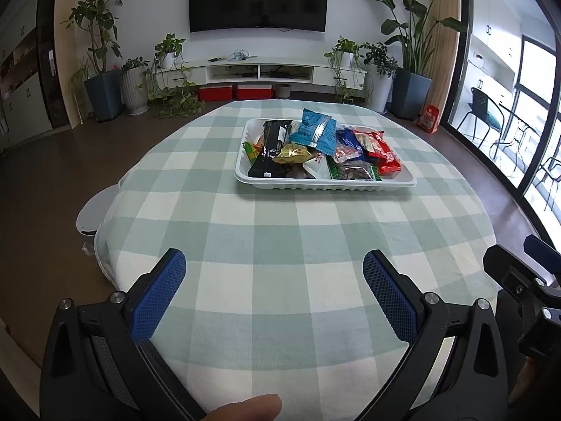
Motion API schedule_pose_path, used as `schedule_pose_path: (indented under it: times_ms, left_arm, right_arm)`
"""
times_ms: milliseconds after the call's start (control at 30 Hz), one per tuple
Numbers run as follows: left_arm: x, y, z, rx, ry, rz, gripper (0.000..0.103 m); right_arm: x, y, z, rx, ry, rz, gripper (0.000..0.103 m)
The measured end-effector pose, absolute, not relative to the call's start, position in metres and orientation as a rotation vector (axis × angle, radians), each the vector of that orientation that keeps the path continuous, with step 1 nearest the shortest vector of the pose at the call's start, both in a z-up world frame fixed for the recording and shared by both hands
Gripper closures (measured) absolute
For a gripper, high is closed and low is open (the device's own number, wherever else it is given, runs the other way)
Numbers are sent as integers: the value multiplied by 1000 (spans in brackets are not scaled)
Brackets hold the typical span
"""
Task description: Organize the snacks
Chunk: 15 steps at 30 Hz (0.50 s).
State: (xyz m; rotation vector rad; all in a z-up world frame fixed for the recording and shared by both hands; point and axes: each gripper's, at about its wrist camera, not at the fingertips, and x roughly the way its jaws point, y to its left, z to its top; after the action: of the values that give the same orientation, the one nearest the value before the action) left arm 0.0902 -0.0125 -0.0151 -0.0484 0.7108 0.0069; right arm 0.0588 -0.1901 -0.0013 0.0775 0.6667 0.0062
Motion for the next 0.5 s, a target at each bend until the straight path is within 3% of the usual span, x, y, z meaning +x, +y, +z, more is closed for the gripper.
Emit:
schedule_pose_path:
  times_ms: [500]
  left_arm:
    - [90,-14,-15,-47,712,6,0]
  right_arm:
    - [59,-190,-2,76,674,7,0]
